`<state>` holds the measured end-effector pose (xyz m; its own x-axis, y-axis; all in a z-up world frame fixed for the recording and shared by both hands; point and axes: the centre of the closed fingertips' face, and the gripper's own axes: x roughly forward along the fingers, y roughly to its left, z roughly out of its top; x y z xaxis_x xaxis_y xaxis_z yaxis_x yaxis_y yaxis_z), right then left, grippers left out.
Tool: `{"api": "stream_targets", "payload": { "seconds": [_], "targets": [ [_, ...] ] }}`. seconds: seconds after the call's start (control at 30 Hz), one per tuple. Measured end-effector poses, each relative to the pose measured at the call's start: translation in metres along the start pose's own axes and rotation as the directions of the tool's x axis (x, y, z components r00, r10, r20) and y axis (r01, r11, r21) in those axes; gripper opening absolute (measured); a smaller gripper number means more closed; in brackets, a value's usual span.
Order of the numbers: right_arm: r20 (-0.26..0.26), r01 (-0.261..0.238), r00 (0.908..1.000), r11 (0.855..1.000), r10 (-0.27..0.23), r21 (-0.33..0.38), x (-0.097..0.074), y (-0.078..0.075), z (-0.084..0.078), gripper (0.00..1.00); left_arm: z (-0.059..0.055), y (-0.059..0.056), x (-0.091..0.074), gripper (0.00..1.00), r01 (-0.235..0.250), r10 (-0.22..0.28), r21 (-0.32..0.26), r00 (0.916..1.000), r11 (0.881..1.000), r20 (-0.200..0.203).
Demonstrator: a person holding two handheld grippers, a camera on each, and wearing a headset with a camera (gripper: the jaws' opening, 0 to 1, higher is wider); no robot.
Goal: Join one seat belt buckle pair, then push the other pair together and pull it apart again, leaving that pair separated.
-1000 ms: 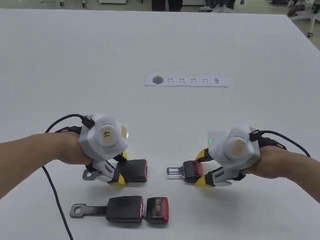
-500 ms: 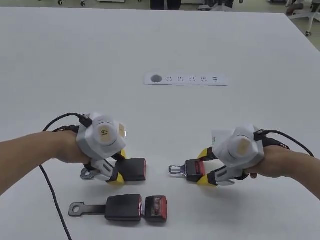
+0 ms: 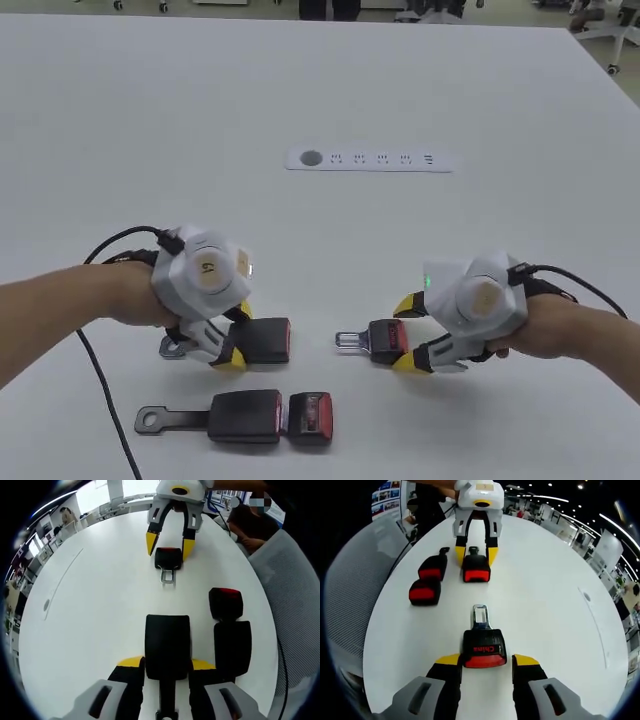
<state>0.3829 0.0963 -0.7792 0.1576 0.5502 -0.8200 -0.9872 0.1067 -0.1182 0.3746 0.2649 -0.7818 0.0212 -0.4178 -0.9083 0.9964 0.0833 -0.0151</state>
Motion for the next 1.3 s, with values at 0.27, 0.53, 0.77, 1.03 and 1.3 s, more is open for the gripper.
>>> {"api": "stream_targets", "payload": {
  "seconds": [0.27, 0.53, 0.77, 1.03, 1.3],
  "targets": [
    [-0.010, 0.011, 0.9999, 1.000, -0.011, 0.004, -0.007, 0.004, -0.003, 0.45, -0.001, 0.002, -0.003, 0.37, -0.030, 0.030, 0.004, 0.9995, 1.000, 0.012],
    [-0.005, 0.013, 0.9999, 1.000, -0.013, 0.012, -0.013, 0.009, -0.007, 0.49, -0.010, 0.001, -0.015, 0.38, -0.055, 0.055, -0.012, 0.9985, 0.998, 0.003],
    [0.003, 0.022, 0.9997, 0.999, -0.023, 0.027, -0.017, 0.012, -0.012, 0.54, -0.019, -0.006, -0.022, 0.41, -0.067, 0.068, -0.056, 0.9974, 0.996, 0.023],
    [0.038, 0.039, 0.9984, 0.997, -0.041, 0.066, -0.027, 0.018, -0.009, 0.58, -0.030, -0.007, -0.032, 0.46, -0.094, 0.108, -0.144, 0.9902, 0.985, 0.089],
    [0.086, 0.055, 0.9940, 0.990, -0.067, 0.132, -0.034, 0.028, -0.007, 0.62, -0.039, -0.016, -0.043, 0.51, -0.112, 0.170, -0.285, 0.9671, 0.952, 0.189]
  ]
}}
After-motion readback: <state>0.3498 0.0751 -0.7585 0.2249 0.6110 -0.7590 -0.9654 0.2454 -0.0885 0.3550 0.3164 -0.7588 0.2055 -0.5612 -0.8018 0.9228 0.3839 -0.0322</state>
